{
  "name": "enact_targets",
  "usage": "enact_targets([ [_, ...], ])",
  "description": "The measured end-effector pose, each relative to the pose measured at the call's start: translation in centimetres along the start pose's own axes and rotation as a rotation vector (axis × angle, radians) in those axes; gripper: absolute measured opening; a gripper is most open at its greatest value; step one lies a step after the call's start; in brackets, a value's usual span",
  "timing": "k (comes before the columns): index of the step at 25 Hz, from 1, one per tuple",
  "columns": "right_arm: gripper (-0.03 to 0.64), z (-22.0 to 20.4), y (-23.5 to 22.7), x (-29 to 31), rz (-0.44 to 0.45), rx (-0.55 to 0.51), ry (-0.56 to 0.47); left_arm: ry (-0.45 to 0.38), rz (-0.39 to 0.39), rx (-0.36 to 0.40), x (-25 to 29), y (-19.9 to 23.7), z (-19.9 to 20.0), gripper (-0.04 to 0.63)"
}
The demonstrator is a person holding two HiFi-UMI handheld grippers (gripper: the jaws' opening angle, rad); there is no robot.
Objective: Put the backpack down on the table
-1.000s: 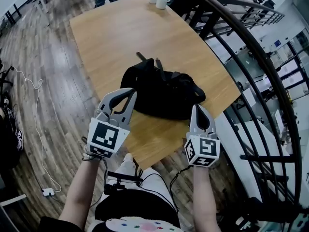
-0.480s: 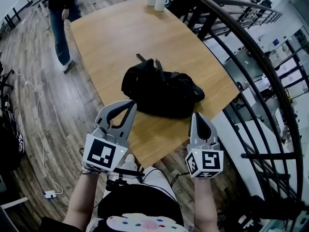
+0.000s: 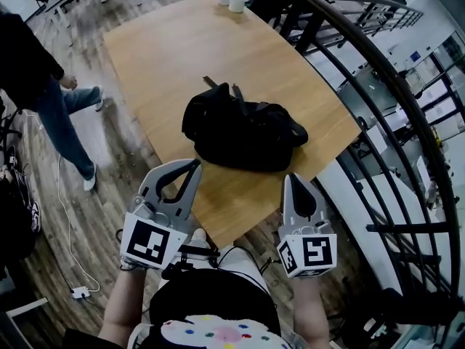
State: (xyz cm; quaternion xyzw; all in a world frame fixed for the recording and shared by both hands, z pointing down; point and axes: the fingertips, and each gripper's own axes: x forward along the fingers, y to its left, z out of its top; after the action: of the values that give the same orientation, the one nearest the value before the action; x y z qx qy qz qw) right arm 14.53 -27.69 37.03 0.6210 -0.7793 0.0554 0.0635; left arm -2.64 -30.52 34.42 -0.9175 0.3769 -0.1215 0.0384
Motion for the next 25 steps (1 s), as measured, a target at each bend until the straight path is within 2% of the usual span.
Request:
enact_targets([
  [7, 0.008, 0.6, 1.2, 0.2, 0.037, -0.077, 0.001, 0.031, -0.008, -0.004, -0.2, -0.6, -1.0, 0.006],
  [18, 0.008, 0.5, 1.6, 0.3, 0.058, -0.079, 0.015, 0.063, 0.007, 0.002, -0.4, -0.7, -1.9, 0.006],
  [25, 0.008, 0.0, 1.5, -0.1, 0.063, -0.04, 0.026, 0.069, 0.005, 0.003, -0.7, -1.2, -1.9, 0.006],
])
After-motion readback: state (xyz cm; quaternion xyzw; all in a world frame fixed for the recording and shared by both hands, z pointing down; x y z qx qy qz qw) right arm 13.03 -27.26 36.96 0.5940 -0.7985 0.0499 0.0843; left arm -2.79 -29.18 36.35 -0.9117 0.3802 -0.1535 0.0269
